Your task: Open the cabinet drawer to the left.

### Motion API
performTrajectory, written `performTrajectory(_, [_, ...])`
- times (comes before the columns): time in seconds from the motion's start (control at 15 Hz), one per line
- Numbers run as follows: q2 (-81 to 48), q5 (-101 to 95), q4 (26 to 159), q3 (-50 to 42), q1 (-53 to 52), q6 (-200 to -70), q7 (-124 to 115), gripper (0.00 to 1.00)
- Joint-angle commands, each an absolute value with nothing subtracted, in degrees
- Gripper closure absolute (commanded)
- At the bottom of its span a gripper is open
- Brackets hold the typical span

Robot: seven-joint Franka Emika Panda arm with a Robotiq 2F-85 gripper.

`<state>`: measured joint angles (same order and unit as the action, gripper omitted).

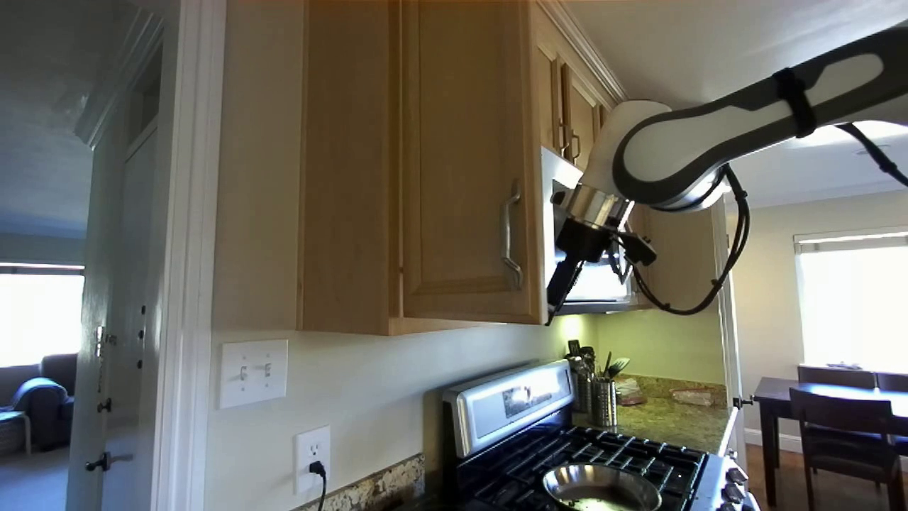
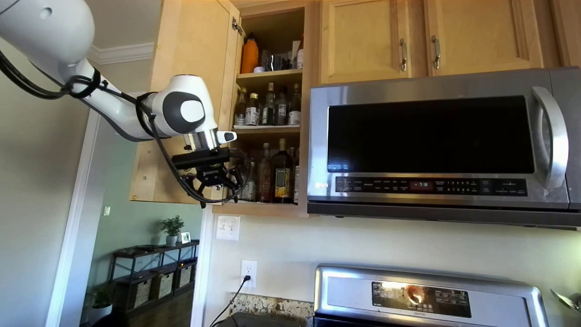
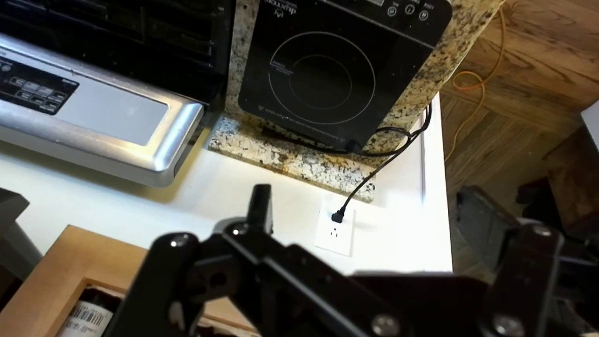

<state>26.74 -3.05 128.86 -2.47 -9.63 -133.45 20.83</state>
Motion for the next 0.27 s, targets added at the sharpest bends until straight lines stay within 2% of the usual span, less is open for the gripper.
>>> performTrajectory(0.0, [26.18,-2.65,128.37,-1.81,-8.89,-132.65,20.85,0.00])
performTrajectory(0.2, [25.30,-2.63,127.53,-1.64,-8.76,-131.73,20.42,0.00])
